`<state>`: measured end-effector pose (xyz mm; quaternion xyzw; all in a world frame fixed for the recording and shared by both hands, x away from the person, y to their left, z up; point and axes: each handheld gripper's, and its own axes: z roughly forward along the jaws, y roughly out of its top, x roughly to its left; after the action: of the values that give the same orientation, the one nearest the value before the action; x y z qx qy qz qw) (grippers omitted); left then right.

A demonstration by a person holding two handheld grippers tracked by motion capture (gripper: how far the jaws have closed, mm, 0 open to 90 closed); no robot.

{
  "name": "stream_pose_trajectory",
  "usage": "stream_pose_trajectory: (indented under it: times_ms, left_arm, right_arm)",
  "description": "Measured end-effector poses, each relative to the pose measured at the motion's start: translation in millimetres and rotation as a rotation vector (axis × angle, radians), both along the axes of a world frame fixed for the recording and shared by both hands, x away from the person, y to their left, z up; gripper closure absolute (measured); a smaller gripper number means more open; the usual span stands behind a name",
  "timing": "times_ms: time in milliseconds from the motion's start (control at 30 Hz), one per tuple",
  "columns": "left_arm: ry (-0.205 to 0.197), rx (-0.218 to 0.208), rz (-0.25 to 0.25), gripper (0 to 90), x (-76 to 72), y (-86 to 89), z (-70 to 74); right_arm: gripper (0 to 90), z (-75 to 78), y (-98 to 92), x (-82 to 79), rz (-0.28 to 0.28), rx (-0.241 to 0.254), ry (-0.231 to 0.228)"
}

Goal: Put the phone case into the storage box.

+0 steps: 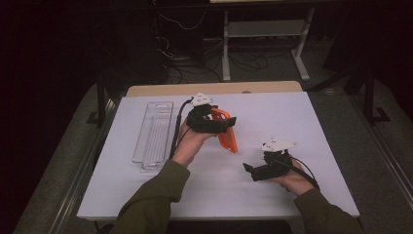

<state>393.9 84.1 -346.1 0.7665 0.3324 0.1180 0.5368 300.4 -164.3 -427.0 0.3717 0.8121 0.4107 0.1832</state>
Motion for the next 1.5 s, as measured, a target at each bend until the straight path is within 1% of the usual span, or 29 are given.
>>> stream_pose_trajectory:
  times_ms: [33,67,133,200,267,367,500,533,567,700,867,900,933,1000,1067,1100,1267,1300,1333,1400,1500]
  left_arm:
    - [-0.001,0.003,0.0,14.4,0.2,0.6,1.1]
    - [-0.002,0.002,0.001,14.4,0.4,0.8,1.9]
    - [-0.004,0.003,0.003,14.4,0.8,1.6,4.0]
    - [-0.009,0.005,0.004,14.4,1.5,2.8,5.5]
    - [-0.011,0.008,0.004,14.4,2.1,4.0,7.4]
    - [-0.015,0.001,0.006,14.4,3.1,4.8,9.9]
    - [-0.025,0.008,0.005,14.4,3.8,6.9,13.7]
    - [-0.025,-0.003,0.007,14.4,3.6,6.8,14.1]
    - [-0.029,0.004,0.004,14.4,3.8,8.0,14.9]
    - [-0.032,0.004,0.005,14.4,4.9,9.5,15.4]
    - [-0.038,0.007,0.0,14.4,8.4,10.4,18.3]
    - [-0.04,0.011,0.001,14.4,9.2,10.8,19.6]
    - [-0.044,0.013,0.003,14.3,10.7,11.2,20.6]
    - [-0.047,0.019,0.006,14.3,13.4,13.0,23.3]
    - [-0.054,0.022,0.009,14.3,16.4,15.2,26.5]
    - [-0.057,0.022,0.015,14.3,18.1,16.5,28.7]
    - [-0.065,0.03,0.034,14.3,25.4,23.6,36.1]
    - [-0.07,0.038,0.036,14.3,27.1,25.5,37.8]
    - [-0.07,0.031,0.047,14.3,28.6,27.0,39.8]
    - [-0.076,0.037,0.052,14.3,31.1,29.6,42.1]
    - [-0.084,0.056,0.063,14.3,35.2,34.6,46.2]
  right_arm:
    - [0.0,-0.7,-2.5,-1.1,0.003,-0.011,-0.013]
    - [0.0,-1.1,-4.2,-2.8,-0.002,-0.009,-0.013]
    - [0.0,-2.0,-6.8,-6.9,-0.013,0.012,-0.001]
    - [0.0,-5.0,-10.4,-10.7,-0.018,0.015,0.003]
    - [0.0,-8.4,-13.1,-14.5,-0.018,0.011,0.007]
    - [0.0,-11.9,-16.3,-19.8,-0.016,0.013,0.008]
    - [0.0,-17.5,-20.9,-27.3,-0.012,0.001,0.01]
    - [0.0,-18.3,-21.5,-28.9,-0.01,-0.002,0.02]
    - [0.0,-18.9,-22.3,-29.5,-0.004,-0.006,0.023]
    - [0.0,-17.7,-21.9,-29.2,0.002,0.002,0.034]
    - [0.0,-17.3,-19.4,-28.8,0.01,-0.001,0.017]
    - [0.0,-17.2,-20.0,-28.1,0.018,-0.011,0.009]
    - [0.0,-17.1,-19.3,-28.2,0.016,-0.003,0.01]
    - [0.0,-17.0,-19.1,-27.9,0.018,-0.003,0.013]
    - [0.0,-17.6,-19.3,-27.1,0.021,-0.018,0.014]
    - [0.0,-17.3,-18.4,-27.5,0.017,-0.003,0.02]
    - [0.0,-17.2,-18.3,-26.9,0.025,-0.008,0.009]
    - [0.0,-17.3,-18.2,-26.9,0.025,-0.009,0.008]
    - [0.0,-17.3,-18.0,-26.8,0.025,-0.008,0.009]
    - [0.0,-17.3,-17.8,-26.9,0.026,-0.007,0.013]
    - [0.0,-17.0,-17.8,-27.4,0.032,-0.007,0.016]
